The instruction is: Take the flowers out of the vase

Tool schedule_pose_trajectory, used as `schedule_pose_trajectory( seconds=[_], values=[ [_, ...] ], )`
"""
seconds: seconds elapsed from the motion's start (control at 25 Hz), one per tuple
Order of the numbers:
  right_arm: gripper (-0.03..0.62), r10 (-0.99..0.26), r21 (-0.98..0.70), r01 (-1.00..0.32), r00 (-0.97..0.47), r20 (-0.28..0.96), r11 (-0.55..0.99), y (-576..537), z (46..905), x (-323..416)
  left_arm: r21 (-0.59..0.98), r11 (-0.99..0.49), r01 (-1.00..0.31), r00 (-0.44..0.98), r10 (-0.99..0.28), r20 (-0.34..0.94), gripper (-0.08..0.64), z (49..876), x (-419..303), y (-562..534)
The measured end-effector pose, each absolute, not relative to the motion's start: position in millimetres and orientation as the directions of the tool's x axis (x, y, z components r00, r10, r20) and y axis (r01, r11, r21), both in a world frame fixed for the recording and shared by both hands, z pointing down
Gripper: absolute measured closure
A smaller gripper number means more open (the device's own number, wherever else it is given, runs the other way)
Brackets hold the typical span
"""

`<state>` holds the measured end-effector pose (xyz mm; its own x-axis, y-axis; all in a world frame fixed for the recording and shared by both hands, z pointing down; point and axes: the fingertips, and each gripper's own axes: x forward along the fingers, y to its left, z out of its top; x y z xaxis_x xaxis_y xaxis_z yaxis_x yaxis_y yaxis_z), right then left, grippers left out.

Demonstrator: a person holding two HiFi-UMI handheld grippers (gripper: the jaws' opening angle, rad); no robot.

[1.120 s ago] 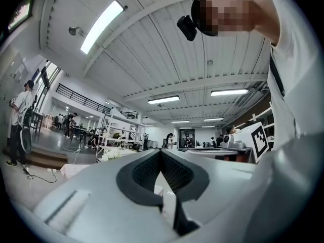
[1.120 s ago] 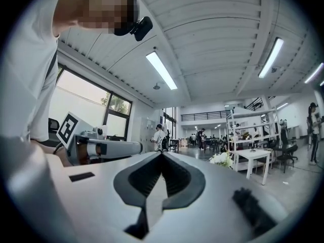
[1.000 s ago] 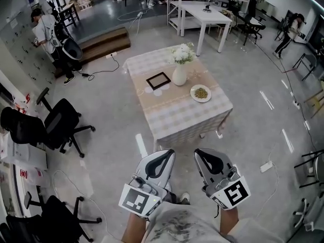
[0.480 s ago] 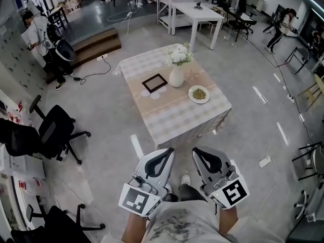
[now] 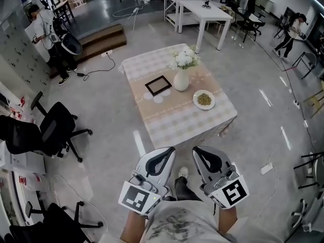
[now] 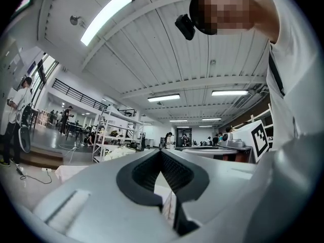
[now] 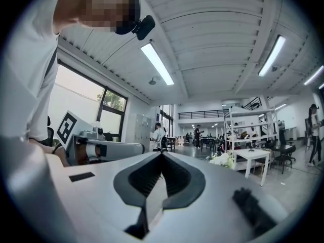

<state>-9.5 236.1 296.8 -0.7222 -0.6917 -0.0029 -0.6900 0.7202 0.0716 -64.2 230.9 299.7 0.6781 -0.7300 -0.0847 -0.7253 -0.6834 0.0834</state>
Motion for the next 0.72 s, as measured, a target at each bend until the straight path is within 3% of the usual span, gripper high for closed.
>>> schedule_pose_trajectory(
  seconds=[0.72],
  values=[
    [0.575,-0.631,0.041,-0.631,-0.775,-0.014,0.774,124.7,298.9,37.6,0.082,-0.633,-0.769,0.633,-0.773,-0.030,0.552,308.4,-16.4,125.5]
  ],
)
